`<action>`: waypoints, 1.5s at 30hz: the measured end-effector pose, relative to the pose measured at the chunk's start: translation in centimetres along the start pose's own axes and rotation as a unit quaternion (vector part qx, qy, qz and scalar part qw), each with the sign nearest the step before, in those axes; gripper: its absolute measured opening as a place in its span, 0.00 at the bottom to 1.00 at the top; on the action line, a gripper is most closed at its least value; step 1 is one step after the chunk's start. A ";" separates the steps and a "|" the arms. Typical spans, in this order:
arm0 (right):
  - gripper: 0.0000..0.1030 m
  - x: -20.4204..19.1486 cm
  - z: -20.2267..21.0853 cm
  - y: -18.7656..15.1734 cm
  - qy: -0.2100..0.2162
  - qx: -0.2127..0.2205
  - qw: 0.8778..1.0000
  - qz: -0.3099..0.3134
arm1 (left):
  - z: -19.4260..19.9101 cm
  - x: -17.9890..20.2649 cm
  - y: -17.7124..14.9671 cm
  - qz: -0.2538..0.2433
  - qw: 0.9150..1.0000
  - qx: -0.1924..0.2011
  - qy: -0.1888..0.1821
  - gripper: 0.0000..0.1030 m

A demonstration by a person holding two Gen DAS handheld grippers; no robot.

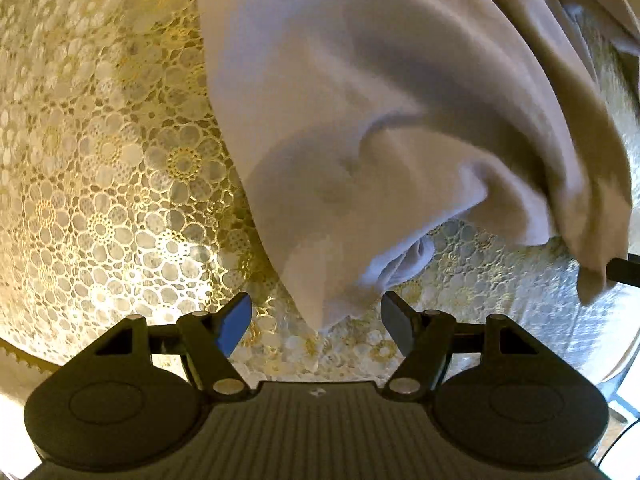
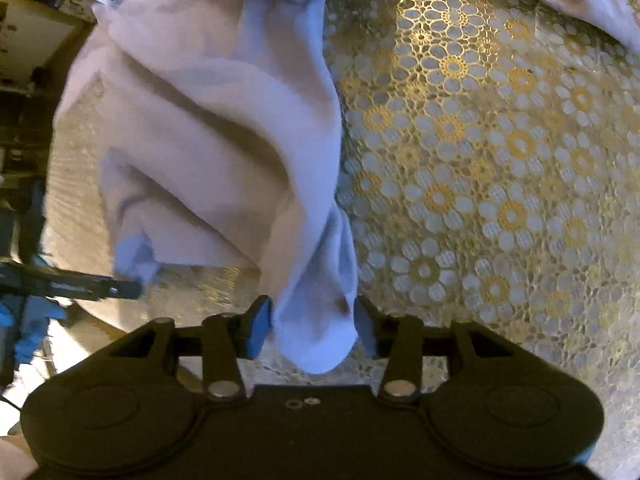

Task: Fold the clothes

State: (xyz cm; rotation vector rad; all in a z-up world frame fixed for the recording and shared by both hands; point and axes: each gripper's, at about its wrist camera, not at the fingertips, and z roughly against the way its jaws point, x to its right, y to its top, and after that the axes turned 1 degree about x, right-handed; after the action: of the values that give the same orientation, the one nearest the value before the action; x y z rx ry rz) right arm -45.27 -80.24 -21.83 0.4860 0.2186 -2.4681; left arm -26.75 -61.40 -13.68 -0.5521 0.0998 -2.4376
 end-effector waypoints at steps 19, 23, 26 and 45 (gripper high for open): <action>1.00 -4.9 2.8 12.5 -0.004 0.082 0.995 0.048 | 7.9 -2.7 3.2 0.022 0.986 0.159 0.046 0.08; 1.00 -5.3 0.1 15.9 -0.036 0.086 0.995 0.045 | 7.7 -2.3 9.7 0.020 0.984 0.166 0.060 0.08; 1.00 -5.3 -2.1 16.5 -0.062 0.071 0.995 0.047 | 5.6 -1.7 8.4 0.019 0.987 0.148 0.053 0.08; 1.00 -4.3 3.2 12.7 -0.027 0.058 0.998 0.008 | 4.8 -1.9 2.8 0.067 0.992 0.092 -0.054 0.78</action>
State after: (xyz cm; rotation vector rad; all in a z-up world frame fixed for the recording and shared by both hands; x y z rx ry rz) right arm -35.46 -89.00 -17.73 0.4673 0.0502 -2.4840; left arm -21.80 -62.20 -10.60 -0.5725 -0.1285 -2.2541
